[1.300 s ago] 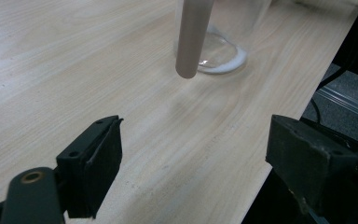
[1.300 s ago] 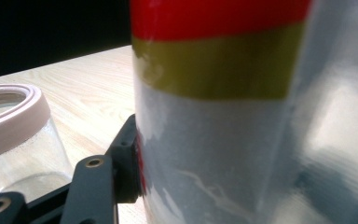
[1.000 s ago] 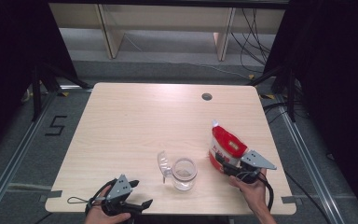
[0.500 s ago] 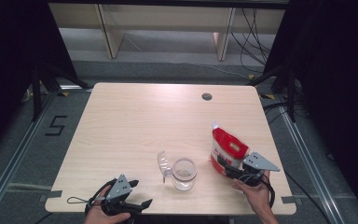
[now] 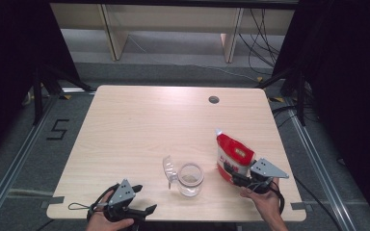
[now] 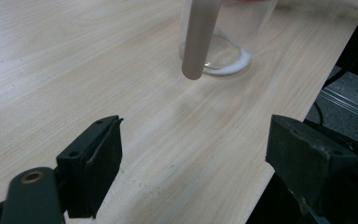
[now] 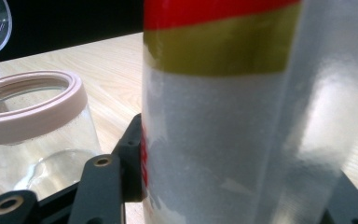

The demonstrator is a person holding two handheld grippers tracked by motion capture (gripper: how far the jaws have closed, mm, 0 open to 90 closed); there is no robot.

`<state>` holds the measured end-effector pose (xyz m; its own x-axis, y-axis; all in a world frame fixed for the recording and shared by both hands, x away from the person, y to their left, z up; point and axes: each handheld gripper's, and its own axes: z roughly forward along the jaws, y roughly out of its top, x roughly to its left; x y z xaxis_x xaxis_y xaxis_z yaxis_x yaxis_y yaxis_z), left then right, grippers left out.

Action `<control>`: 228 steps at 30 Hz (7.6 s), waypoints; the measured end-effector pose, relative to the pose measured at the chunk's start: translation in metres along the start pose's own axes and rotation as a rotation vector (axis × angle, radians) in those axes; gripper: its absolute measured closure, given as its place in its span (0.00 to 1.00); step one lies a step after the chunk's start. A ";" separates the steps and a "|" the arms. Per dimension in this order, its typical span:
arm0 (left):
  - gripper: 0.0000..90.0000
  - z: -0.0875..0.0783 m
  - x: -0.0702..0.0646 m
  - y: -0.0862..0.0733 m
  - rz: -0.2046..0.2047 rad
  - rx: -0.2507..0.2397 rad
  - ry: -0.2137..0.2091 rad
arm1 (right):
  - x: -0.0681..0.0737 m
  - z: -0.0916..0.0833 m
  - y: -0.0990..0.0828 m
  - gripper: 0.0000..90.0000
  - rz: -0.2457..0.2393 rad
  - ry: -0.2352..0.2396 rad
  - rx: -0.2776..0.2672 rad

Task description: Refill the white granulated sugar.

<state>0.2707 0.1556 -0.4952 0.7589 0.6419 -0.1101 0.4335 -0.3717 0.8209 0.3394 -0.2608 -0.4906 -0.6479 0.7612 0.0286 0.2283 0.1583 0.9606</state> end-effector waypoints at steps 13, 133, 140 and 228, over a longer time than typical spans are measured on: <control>0.20 0.000 0.000 0.000 0.011 0.008 0.006 | -0.003 0.001 -0.003 0.53 -0.020 -0.016 -0.015; 0.20 0.003 0.004 -0.002 0.019 0.021 0.015 | 0.063 -0.038 0.026 0.56 -1.046 -0.131 0.164; 0.20 0.003 0.001 -0.001 -0.003 0.008 -0.001 | 0.066 -0.037 0.026 0.56 -1.070 -0.136 0.170; 0.21 0.005 0.000 -0.001 0.002 0.004 -0.009 | 0.087 -0.028 0.036 0.57 -1.651 -0.238 0.316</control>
<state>0.2723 0.1526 -0.4984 0.7642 0.6349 -0.1137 0.4339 -0.3756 0.8190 0.2711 -0.2066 -0.4457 -0.2178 -0.2647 -0.9394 -0.3838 0.9082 -0.1669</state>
